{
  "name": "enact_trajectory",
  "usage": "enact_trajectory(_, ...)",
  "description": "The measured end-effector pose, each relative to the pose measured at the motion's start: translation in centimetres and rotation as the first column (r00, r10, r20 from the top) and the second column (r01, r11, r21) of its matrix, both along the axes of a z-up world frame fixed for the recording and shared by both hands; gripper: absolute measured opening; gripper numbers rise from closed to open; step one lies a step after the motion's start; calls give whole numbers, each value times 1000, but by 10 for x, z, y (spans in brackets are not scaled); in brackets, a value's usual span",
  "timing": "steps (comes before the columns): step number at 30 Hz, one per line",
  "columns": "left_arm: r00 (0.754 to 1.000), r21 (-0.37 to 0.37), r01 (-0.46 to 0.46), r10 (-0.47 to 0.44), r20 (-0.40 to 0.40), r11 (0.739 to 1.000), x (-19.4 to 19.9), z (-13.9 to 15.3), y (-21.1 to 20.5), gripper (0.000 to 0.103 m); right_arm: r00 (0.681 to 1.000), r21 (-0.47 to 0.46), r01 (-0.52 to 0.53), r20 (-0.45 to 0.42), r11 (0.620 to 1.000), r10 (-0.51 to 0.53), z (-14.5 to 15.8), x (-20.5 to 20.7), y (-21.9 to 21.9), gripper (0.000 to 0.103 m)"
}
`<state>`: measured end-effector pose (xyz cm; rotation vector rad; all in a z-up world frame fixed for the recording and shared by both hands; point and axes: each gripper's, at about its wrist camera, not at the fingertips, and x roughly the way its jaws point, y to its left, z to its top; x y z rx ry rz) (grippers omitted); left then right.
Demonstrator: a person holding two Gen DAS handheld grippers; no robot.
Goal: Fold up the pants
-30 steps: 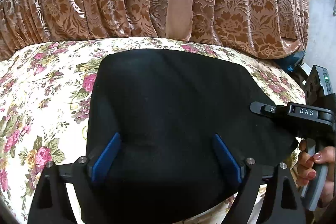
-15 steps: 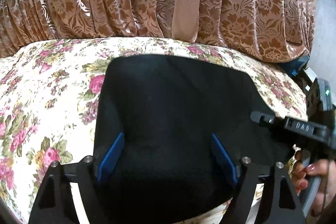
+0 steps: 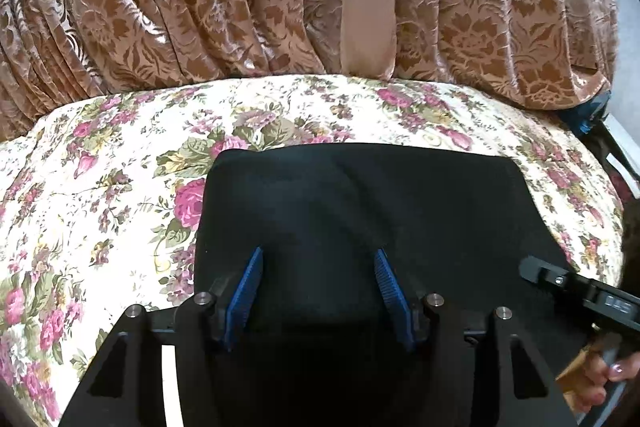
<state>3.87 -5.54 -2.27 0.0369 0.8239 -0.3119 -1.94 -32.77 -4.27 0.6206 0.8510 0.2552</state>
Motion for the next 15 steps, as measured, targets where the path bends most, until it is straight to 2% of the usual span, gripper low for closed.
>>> enact_trajectory(5,1000,26,2,-1,-13,1000,11,-18,-2,64,1000,-58,5,3,998,-5,1,2,6,15)
enact_trajectory(8,1000,14,-7,7,-12,1000,13,-22,-1,65,1000,-107,-7,12,994,8,0,6,11,15)
enact_trajectory(11,1000,23,-7,7,-3,1000,8,-20,0,66,1000,-74,4,11,997,-3,-1,4,8,16)
enact_trajectory(15,1000,-14,-17,16,-19,1000,5,-16,6,67,1000,-43,3,-7,999,-4,2,1,5,21)
